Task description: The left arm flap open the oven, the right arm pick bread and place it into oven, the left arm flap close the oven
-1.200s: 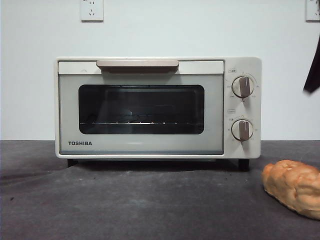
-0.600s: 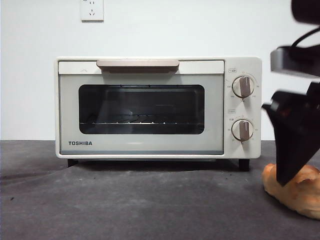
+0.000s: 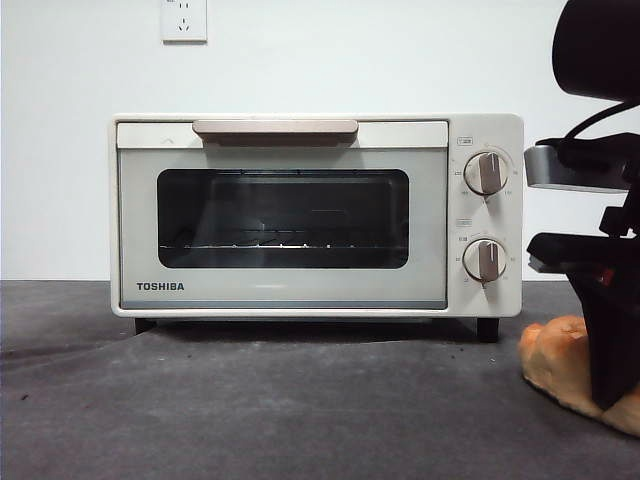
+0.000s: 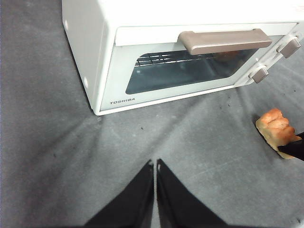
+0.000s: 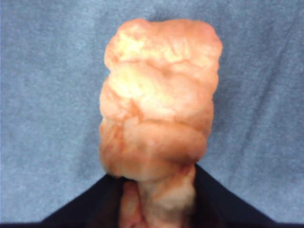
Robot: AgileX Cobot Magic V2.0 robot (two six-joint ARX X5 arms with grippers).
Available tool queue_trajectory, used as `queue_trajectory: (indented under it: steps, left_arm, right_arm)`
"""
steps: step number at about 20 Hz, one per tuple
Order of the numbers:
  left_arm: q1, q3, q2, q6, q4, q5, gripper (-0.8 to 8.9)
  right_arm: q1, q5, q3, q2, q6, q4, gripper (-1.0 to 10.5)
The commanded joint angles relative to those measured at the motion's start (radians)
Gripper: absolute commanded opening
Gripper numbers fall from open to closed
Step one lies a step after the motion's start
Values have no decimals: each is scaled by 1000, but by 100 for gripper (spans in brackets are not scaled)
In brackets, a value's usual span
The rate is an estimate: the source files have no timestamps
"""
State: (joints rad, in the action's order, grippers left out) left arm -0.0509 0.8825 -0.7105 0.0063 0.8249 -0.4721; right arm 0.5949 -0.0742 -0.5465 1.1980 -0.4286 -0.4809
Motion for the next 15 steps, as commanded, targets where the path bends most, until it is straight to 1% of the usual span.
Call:
queue_trajectory:
  steps: [1,5,9,12,15]
  left_arm:
    - [-15,22,-7,-1,-31,-5,17]
    - [-92,22,-25,-66,-134,-5,18]
    - [-196,35,-106,-120,-267,13,19]
    - [-274,76,-207,-124,-337,67,18]
    - [-333,118,-319,-124,-423,78,18]
  right_arm:
    - [7,5,0,-21,-13,8,142]
    - [7,26,-22,-131,-4,-39,142]
    - [7,25,-84,-253,15,-133,143]
    - [7,25,-143,-317,25,-195,143]
    - [7,25,-199,-359,38,-240,143]
